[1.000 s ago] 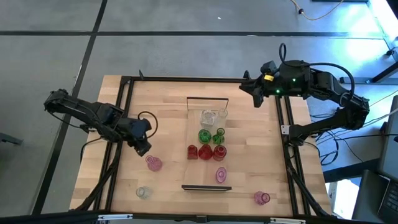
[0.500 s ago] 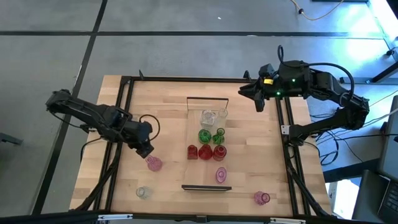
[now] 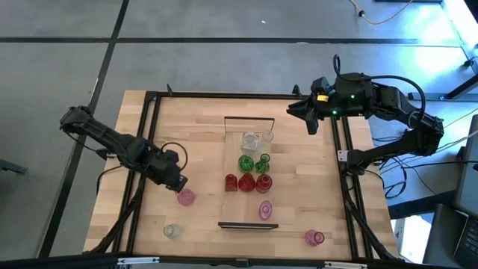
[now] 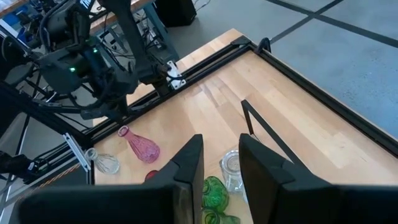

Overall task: Sort vases onto shelf
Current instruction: Put the left pink vase aligned with the other pink vase on the shelf

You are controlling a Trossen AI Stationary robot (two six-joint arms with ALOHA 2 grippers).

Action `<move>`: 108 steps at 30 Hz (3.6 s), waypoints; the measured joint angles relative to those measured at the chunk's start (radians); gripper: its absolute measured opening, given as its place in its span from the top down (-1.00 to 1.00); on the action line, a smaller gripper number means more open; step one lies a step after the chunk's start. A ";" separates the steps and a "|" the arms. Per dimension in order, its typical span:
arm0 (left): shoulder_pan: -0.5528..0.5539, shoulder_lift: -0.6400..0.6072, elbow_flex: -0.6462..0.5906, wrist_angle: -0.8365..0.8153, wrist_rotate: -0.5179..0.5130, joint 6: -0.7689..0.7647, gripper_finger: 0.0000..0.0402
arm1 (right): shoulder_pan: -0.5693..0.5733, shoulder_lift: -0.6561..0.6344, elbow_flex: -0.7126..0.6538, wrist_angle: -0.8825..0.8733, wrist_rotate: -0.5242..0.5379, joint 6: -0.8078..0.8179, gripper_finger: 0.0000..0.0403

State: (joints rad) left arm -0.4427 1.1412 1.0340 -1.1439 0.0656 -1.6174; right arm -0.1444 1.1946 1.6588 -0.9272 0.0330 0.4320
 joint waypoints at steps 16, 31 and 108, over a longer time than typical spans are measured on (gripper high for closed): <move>-0.160 0.020 0.000 0.051 -0.184 -0.313 0.23 | 0.000 0.000 0.000 -0.020 -0.033 -0.040 0.58; -0.157 0.107 0.000 0.056 -0.213 -0.338 0.36 | 0.000 0.000 0.000 -0.025 -0.055 -0.039 0.58; 0.215 0.434 0.306 0.576 0.214 0.539 0.97 | 0.000 0.000 0.000 -0.072 -0.124 -0.010 0.58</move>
State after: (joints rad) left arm -0.2281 1.5749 1.3399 -0.5675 0.2801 -1.0788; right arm -0.1441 1.1946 1.6591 -0.9995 -0.0910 0.4217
